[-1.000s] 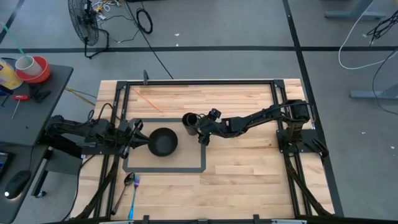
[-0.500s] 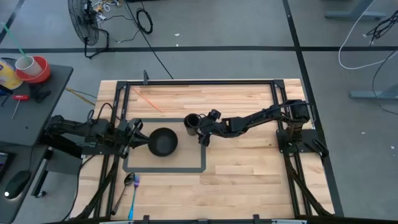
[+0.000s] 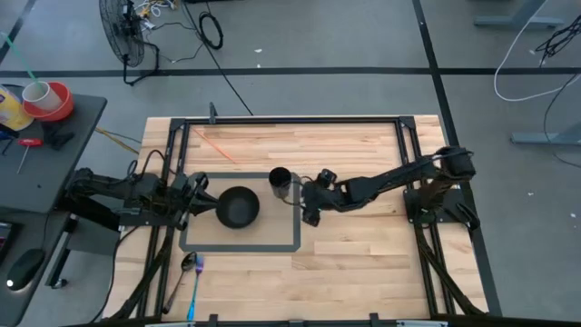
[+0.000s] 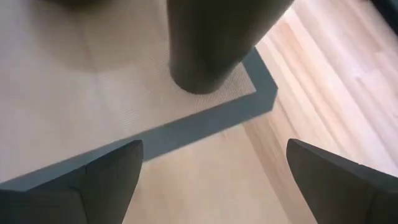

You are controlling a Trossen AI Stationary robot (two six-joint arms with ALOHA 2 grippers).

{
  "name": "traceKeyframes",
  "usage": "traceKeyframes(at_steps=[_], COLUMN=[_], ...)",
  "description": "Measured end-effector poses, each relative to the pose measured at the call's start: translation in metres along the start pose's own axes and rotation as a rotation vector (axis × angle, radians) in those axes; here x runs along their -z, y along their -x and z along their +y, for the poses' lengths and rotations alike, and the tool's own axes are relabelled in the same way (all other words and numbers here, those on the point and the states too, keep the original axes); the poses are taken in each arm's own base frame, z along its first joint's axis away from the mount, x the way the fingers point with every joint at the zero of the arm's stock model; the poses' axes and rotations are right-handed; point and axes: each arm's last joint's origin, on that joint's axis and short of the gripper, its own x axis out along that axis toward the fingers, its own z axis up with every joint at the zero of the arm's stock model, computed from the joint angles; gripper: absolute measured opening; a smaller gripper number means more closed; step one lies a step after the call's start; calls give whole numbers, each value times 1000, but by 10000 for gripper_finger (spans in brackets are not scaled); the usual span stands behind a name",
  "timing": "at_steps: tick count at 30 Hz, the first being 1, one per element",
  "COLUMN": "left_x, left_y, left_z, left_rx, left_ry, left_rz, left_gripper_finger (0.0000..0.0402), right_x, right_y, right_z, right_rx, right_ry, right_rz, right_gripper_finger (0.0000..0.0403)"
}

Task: Pick & Place Utensil
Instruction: Put the blue fork into the black bowl on the transparent table mat

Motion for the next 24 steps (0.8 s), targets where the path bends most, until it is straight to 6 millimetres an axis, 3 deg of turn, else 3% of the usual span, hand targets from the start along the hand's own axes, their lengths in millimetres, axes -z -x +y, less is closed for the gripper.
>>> traceKeyframes(at_steps=[5, 10, 16, 24], left_x=[-2, 2, 11, 21], left_y=[-3, -15, -37, -72], left_z=[-5, -16, -36, -88], left_rx=[114, 195, 85, -46], left_ry=[164, 206, 355, 494], left_rz=[13, 42, 205, 570], left_gripper_finger=[38, 15, 8, 7], right_x=[0, -2, -3, -4], right_y=[38, 59, 64, 63], right_z=[7, 9, 5, 2], right_rx=[10, 36, 108, 137], right_ry=[-13, -31, -79, -68], right_rz=[-60, -135, -179, -183], right_gripper_finger=[400, 400, 400, 400])
